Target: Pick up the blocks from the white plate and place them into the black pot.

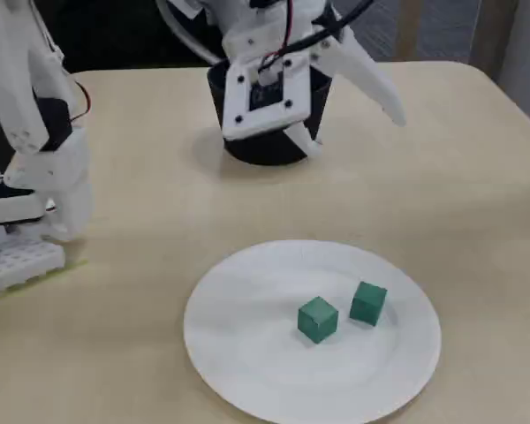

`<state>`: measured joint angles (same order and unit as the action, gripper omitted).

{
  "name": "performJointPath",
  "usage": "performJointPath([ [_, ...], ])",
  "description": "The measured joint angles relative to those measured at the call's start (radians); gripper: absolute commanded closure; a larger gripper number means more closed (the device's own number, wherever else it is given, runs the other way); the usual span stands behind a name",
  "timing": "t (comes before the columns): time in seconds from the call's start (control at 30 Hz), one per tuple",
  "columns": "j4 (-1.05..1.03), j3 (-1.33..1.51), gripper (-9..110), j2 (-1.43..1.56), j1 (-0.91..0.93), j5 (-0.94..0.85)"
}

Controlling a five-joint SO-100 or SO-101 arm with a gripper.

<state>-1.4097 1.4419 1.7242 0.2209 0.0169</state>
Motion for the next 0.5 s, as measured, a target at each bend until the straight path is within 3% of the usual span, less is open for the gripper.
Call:
performJointPath([
  [0.5,-0.160,-0.267,62,-0.331,0.061,0.092],
])
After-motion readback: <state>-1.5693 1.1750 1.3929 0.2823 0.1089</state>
